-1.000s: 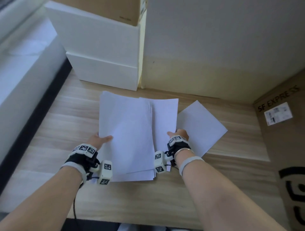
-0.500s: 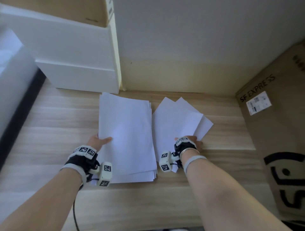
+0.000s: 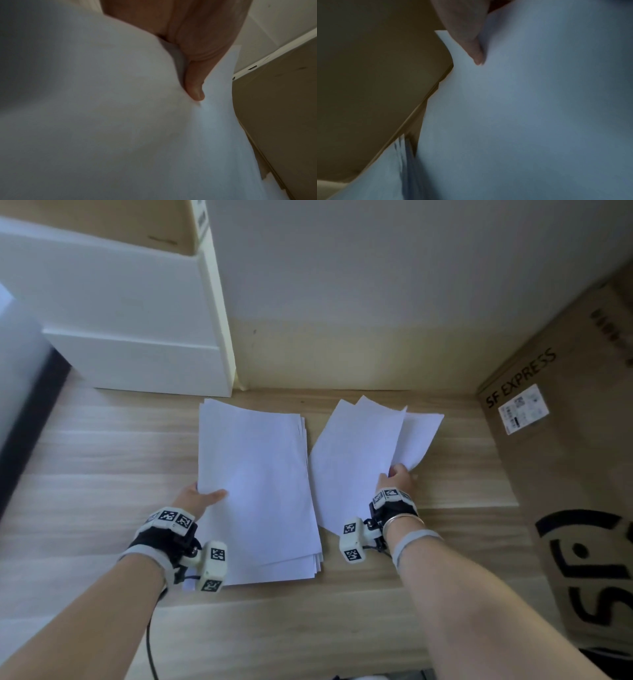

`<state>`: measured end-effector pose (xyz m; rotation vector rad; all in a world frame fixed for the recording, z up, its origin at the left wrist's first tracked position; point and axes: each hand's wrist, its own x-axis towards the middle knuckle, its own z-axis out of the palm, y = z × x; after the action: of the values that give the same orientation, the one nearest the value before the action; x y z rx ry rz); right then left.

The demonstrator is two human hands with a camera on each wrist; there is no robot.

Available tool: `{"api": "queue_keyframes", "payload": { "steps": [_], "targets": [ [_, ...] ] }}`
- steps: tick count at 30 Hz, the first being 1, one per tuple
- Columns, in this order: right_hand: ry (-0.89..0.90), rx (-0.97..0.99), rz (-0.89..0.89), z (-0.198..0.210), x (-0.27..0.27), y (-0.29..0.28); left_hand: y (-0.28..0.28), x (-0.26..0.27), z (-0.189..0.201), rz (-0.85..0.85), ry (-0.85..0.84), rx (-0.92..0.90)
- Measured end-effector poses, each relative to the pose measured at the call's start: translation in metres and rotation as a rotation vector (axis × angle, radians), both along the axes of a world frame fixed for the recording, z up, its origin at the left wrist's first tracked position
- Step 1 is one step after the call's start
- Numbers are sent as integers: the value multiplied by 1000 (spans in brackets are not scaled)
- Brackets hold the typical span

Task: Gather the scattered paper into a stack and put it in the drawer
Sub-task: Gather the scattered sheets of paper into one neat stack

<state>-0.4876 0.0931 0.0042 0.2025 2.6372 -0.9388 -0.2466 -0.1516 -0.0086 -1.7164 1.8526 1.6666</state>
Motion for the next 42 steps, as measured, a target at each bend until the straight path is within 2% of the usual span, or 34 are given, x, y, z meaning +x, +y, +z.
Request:
{"api": "queue_keyframes", "payload": {
  "steps": [4,8,13,18,22,25,30,34,38,42],
  "targets": [
    [109,-143,19,15,-16,16,2,-3,0,-5,-18,17],
    [112,-459,-58,42,-25,22,5,-9,2,-20,-59,1],
    [129,-491,-69,66,-40,20,8,-15,6,-44,-87,-20],
    [56,-524,-11,72,-40,5,11,-19,12,-93,-103,-26],
    [-9,-447,165,64,-30,-7,14,-21,12,-81,-83,-8],
    [-104,-306,313,45,-12,-16,16,-23,14,-89,-86,20],
    [-181,21,319,14,22,-29,22,-26,17,-114,-69,43],
    [-182,44,323,1,41,-49,29,-32,22,-172,-64,43],
    [-211,142,451,-4,53,-65,34,-38,25,-226,-90,42],
    [-253,96,451,-7,54,-59,35,-38,25,-223,-114,23]
  ]
}}
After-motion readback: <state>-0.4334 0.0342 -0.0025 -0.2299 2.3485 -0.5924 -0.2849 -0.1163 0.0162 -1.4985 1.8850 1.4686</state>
